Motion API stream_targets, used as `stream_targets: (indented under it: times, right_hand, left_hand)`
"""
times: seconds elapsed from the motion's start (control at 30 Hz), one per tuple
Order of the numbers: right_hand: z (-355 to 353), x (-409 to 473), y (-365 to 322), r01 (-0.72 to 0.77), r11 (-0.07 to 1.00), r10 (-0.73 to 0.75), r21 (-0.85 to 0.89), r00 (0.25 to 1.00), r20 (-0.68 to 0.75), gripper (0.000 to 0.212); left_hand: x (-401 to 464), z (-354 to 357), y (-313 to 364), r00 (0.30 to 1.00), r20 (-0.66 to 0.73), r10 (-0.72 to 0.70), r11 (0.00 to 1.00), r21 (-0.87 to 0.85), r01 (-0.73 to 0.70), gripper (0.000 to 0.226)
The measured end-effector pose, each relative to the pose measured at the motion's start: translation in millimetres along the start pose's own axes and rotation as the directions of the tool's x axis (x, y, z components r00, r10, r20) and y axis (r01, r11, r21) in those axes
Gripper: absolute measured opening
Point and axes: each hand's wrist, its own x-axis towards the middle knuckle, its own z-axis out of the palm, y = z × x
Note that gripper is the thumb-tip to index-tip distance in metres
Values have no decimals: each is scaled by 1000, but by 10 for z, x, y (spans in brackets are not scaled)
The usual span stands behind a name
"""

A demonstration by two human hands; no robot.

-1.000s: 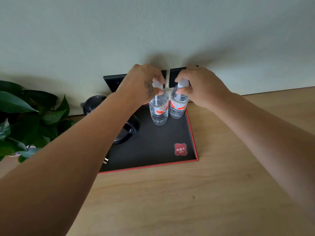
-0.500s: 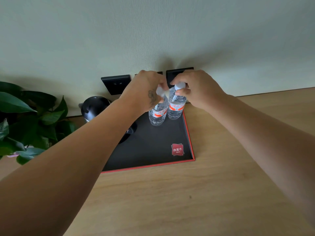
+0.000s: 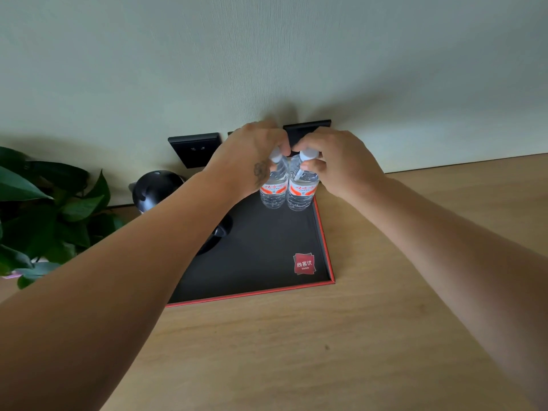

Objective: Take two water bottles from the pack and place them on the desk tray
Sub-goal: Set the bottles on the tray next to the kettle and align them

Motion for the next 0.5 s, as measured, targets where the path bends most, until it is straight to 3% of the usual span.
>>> stream_targets:
  times: [0.5]
  right_hand:
    - [-57,1,-34,26,999,-26,-21,999,-25,34]
  left_hand:
    - [-52,23,11,998,-65,-21,998,-55,17,33]
